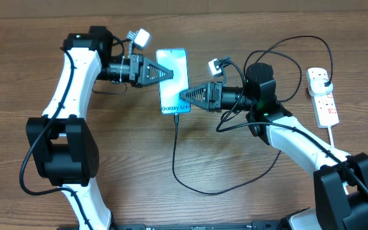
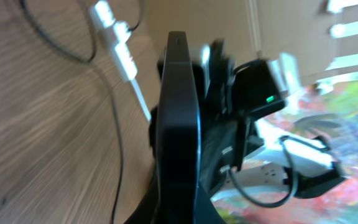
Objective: Plug charger to phone and switch on socket
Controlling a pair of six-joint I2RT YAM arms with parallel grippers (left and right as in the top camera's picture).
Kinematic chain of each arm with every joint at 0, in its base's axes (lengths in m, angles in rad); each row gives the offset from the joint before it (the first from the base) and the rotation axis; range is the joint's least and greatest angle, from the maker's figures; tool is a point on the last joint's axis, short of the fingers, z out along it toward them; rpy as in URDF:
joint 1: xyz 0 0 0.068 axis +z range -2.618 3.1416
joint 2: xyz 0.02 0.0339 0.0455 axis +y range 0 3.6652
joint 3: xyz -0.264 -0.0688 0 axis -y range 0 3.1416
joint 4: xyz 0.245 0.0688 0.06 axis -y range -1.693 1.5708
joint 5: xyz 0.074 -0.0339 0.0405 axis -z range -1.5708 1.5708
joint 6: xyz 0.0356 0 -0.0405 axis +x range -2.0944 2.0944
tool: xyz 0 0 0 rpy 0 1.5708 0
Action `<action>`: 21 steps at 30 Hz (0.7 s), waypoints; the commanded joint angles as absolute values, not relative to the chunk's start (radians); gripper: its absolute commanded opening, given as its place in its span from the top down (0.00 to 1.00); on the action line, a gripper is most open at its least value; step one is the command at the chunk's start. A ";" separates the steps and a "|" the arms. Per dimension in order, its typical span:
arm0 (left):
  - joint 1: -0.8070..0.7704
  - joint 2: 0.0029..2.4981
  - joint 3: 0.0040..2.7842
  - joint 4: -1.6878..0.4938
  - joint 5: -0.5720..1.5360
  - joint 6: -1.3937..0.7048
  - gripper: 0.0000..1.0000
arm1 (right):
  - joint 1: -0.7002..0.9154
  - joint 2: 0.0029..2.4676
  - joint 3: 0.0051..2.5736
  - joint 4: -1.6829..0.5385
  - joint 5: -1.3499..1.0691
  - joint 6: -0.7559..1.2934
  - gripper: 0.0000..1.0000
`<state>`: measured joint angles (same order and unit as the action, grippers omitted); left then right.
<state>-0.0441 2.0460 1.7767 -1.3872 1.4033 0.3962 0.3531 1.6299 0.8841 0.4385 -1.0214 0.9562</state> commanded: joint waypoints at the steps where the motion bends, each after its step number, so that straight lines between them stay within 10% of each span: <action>1: -0.067 2.025 1.795 -1.390 1.259 0.411 0.96 | 0.345 1.624 0.893 0.391 -0.943 0.940 0.51; 9: -0.069 2.025 1.784 -1.380 0.888 0.261 0.96 | 0.337 1.624 0.893 0.127 -0.932 0.693 0.01; 21: -0.141 2.026 1.554 -1.170 0.677 -0.028 0.96 | 0.335 1.624 0.893 -0.426 -0.471 0.646 0.00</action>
